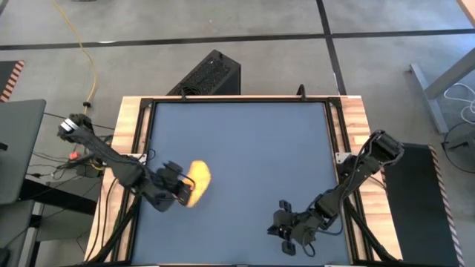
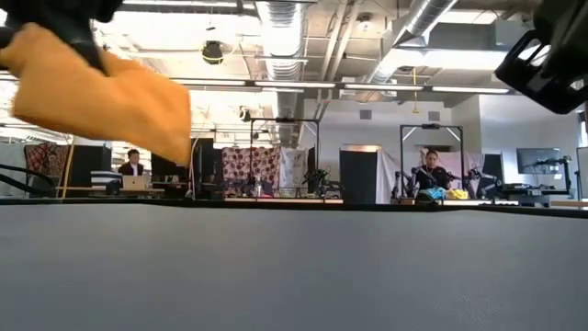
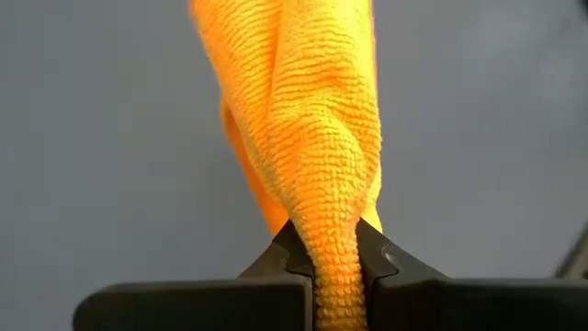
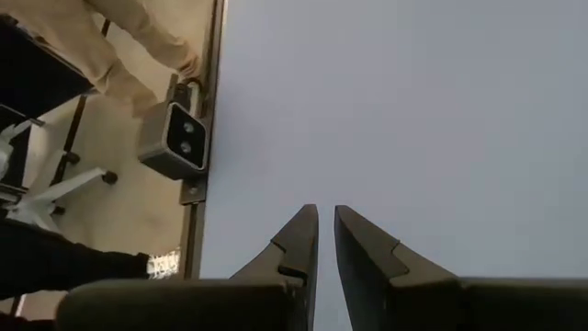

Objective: Roll towel
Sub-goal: Roll the yellow microfiber towel

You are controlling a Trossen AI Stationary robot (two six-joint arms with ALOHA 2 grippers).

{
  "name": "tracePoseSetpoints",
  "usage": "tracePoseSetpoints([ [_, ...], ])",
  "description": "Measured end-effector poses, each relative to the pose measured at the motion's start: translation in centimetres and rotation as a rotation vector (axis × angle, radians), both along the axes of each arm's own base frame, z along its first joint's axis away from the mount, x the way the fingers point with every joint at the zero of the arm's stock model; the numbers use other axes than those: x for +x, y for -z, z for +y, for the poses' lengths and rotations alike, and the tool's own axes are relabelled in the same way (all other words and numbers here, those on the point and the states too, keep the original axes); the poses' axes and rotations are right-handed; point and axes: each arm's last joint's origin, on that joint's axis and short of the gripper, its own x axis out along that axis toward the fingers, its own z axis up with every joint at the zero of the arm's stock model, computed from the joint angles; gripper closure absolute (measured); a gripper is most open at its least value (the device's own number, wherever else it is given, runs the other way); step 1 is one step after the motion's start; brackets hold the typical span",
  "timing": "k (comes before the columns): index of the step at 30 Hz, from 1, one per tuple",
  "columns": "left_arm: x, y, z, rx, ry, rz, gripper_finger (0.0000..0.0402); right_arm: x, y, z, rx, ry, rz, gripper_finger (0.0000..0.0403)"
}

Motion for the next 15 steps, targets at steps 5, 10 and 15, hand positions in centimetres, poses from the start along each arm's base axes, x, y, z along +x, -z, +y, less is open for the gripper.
tracePoseSetpoints([
  [5, -4.5, -0.9, 1.9, -0.019, -0.02, 0.182, 0.0401, 0.0, 0.0, 0.0, 0.002, -0.002, -0.001, 0.0335],
  [10, -7.0, -0.8, 2.8, -0.036, -0.008, 0.391, 0.0401, 0.1, -0.1, 0.0, 0.007, 0.0, -0.006, 0.0335],
  [15, -7.1, 0.2, 2.2, 0.031, 0.003, 0.582, 0.0401, 0.2, -0.2, 0.1, 0.02, 0.003, -0.017, 0.0335],
])
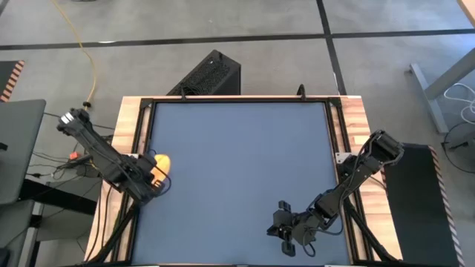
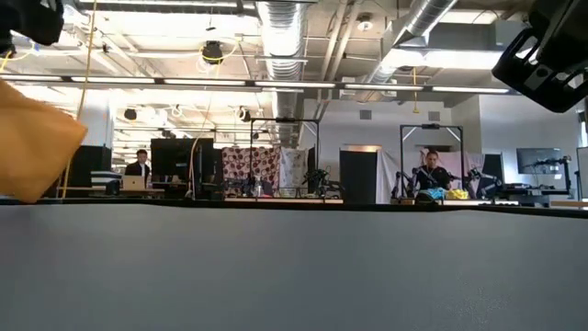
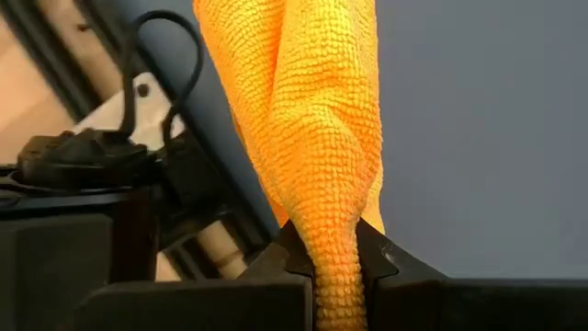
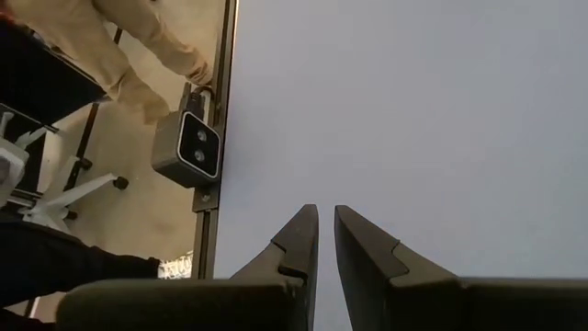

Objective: Roll towel
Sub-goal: Roll the yellow microfiber towel

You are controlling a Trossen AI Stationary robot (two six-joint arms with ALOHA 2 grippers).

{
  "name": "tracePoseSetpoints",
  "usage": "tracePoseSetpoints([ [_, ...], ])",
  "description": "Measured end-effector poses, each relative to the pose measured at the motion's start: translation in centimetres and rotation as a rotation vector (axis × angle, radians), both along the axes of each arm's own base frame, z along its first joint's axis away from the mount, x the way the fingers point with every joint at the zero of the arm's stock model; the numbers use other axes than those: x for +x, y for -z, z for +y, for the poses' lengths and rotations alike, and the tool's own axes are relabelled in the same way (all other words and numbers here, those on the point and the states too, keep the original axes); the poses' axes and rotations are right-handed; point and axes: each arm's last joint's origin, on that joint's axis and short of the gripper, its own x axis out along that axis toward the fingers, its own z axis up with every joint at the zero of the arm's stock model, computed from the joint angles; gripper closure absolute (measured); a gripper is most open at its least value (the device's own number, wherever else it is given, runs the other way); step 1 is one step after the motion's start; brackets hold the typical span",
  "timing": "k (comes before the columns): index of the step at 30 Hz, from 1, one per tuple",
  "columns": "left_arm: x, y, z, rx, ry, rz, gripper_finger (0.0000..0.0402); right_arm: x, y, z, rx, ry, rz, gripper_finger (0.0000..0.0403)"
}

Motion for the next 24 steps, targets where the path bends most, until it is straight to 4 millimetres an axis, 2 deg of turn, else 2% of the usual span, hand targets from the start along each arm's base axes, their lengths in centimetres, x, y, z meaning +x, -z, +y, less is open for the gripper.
tracePoseSetpoints([
  [5, 1.7, 2.3, -2.2, 0.09, 0.037, 0.12, 0.0401, 0.0, 0.0, 0.0, 0.021, 0.016, 0.007, 0.0335],
  [10, 4.5, 6.7, -5.9, 0.168, 0.078, 0.178, 0.0401, -0.1, 0.0, 0.0, 0.032, 0.023, 0.012, 0.0335],
  [16, 8.1, 11.8, -10.4, 0.196, 0.075, 0.153, 0.04, -0.1, 0.0, 0.1, 0.047, 0.029, 0.018, 0.0335],
  [20, 9.3, 13.2, -11.7, 0.244, 0.05, 0.149, 0.0399, -0.1, 0.0, 0.1, 0.047, 0.029, 0.018, 0.0335],
  [24, 10.1, 12.6, -12.4, 0.234, -0.007, 0.064, 0.0399, 0.0, 0.0, 0.0, 0.051, 0.027, 0.02, 0.0335],
])
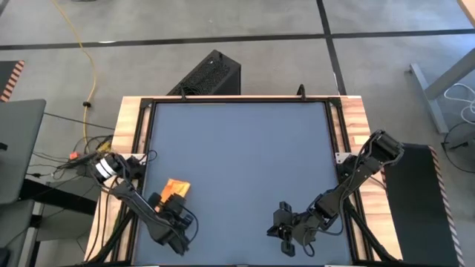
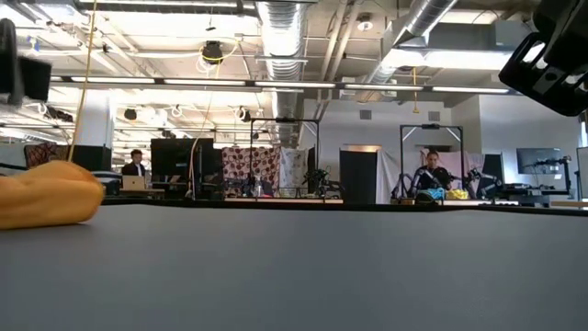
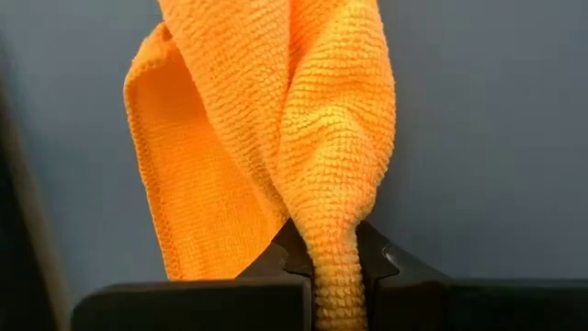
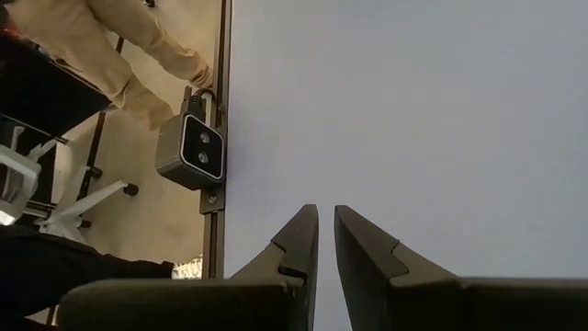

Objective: Roll towel
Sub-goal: Roll the yellow microfiber towel

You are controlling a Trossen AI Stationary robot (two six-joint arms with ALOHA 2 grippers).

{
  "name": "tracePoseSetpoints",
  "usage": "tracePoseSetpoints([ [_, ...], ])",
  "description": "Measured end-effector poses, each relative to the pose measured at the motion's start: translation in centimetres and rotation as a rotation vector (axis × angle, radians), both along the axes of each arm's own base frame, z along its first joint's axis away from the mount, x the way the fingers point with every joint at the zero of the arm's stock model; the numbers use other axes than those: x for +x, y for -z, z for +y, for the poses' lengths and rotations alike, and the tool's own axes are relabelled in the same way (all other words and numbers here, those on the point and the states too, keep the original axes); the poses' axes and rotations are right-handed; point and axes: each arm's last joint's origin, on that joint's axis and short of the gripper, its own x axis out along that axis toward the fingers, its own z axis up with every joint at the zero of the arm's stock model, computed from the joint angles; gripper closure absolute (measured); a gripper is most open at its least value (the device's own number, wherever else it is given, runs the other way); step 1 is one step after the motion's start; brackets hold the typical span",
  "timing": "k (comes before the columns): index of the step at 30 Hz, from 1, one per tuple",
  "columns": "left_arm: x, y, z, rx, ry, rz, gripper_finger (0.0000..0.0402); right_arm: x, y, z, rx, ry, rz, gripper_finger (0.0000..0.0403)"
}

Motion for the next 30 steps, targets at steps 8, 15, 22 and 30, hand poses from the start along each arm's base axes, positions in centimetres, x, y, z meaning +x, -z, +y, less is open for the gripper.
tracePoseSetpoints([
  [8, 0.2, -2.0, -0.1, -0.15, -0.019, -0.235, 0.0398, 0.2, 0.0, -0.2, 0.001, 0.006, -0.005, 0.0335],
  [15, -0.6, 0.4, -0.2, -0.233, -0.041, -0.457, 0.0392, 0.3, -0.1, -0.3, 0.003, 0.011, -0.008, 0.0335],
  [22, -1.2, 0.1, -0.6, -0.237, 0.022, -0.47, 0.0326, 2.0, -1.3, -1.0, -0.012, -0.019, -0.16, 0.0335],
  [30, -1.6, -1.2, -0.4, -0.242, 0.112, -0.455, 0.0238, 5.2, -2.3, -4.5, 0.009, -0.058, -0.265, 0.0335],
])
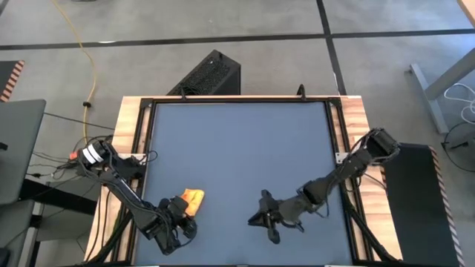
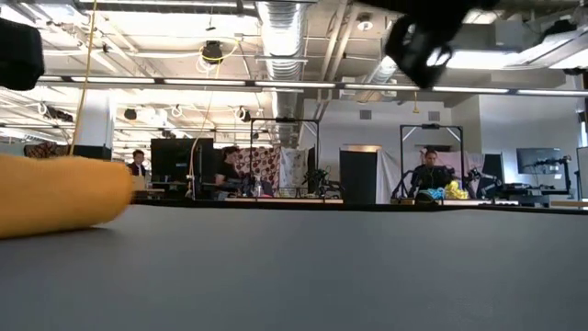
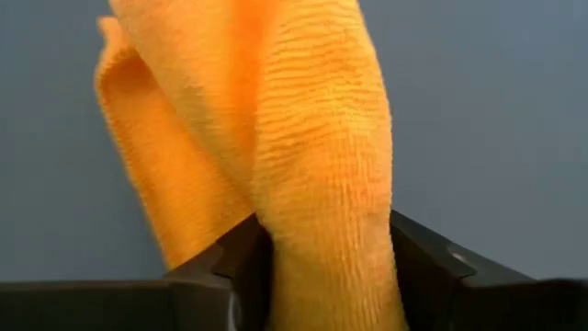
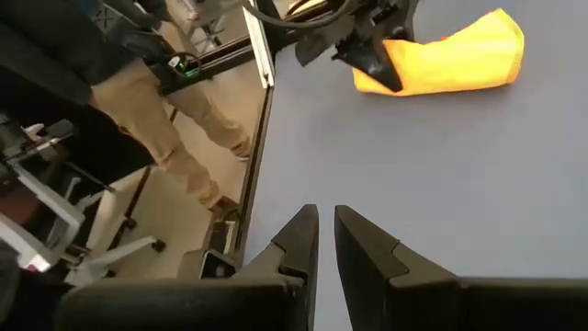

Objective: Roll towel
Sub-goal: Roll the yellow microfiber towel

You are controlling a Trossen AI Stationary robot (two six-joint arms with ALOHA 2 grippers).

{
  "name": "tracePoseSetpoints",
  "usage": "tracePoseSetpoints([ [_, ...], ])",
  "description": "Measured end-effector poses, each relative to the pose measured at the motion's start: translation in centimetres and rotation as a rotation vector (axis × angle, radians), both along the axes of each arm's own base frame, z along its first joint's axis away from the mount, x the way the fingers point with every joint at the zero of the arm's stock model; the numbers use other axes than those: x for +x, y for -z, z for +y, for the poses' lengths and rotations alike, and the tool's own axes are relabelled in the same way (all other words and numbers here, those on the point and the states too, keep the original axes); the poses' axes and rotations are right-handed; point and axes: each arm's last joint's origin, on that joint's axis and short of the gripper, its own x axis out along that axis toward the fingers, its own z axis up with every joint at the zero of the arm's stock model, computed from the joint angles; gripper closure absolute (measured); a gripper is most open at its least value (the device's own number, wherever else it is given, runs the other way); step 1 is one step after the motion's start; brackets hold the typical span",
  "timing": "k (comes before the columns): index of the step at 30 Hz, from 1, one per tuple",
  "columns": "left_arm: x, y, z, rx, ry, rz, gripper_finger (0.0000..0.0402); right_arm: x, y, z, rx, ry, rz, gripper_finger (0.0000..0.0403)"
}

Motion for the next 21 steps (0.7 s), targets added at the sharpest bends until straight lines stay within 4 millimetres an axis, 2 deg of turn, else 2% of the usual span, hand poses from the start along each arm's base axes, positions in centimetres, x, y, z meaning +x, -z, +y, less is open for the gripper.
tracePoseSetpoints([
  [7, -0.6, -2.7, 0.4, 0.016, 0.103, -0.049, 0.022, 1.5, -0.4, -2.4, -0.136, -0.037, -0.086, 0.0335],
  [10, -1.1, -2.6, 0.2, 0.027, 0.122, -0.042, 0.0219, 2.0, -0.8, -3.1, -0.18, -0.037, -0.139, 0.0335],
  [14, -2.1, -1.4, 0.2, -0.013, 0.076, -0.065, 0.0219, 2.4, -1.0, -3.9, -0.166, -0.01, -0.155, 0.0335],
  [21, -3.0, -0.8, -0.2, -0.037, 0.096, -0.065, 0.0215, 2.8, -0.3, -4.2, -0.16, -0.018, -0.137, 0.0335],
])
